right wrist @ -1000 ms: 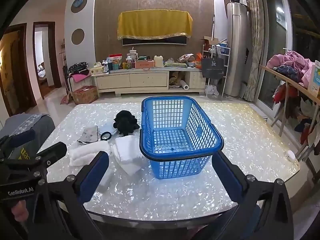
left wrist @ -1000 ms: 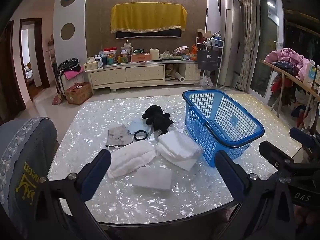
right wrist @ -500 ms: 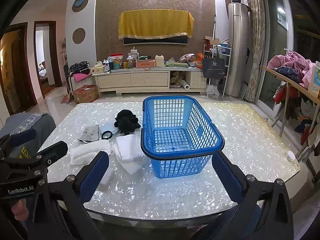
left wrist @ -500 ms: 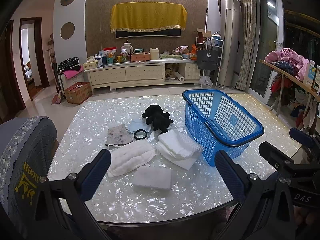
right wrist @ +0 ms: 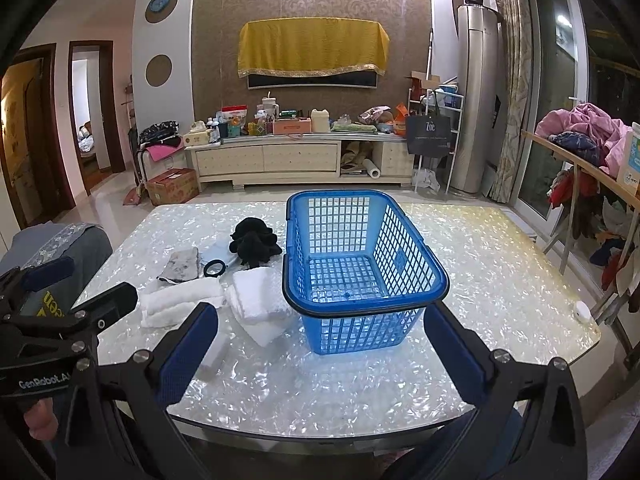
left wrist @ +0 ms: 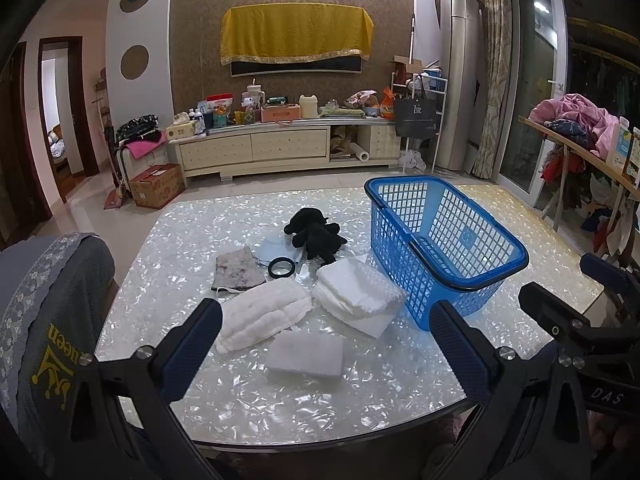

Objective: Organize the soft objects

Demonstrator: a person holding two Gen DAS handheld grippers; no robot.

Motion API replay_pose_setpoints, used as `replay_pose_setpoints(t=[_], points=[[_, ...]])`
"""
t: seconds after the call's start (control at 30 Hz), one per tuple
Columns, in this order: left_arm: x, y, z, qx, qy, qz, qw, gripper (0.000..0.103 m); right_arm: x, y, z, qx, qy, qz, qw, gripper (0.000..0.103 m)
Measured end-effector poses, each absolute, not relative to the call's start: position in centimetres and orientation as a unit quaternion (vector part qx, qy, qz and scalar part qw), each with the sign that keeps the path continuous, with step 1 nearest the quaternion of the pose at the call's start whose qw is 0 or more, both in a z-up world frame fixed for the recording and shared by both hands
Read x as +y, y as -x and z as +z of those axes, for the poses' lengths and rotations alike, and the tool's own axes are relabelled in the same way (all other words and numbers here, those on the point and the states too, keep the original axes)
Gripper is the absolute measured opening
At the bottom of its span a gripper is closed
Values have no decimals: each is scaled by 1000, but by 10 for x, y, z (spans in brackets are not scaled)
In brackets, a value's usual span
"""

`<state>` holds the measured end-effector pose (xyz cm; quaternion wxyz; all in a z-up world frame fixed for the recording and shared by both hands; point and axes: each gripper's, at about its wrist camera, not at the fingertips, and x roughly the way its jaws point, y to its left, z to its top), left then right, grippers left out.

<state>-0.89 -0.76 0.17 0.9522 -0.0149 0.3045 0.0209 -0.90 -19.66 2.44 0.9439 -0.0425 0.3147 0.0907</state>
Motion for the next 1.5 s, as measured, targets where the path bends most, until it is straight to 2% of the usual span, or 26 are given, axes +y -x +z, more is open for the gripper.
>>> replay_pose_setpoints(t=[1.07, 1.5], points=[[-8, 11, 3, 302, 14, 15, 953, 103, -196, 11, 23, 321, 51, 86, 942, 103], [-2, -4, 15, 326, 10, -12, 945, 103, -205, 5, 29, 323, 49, 95, 940, 103]])
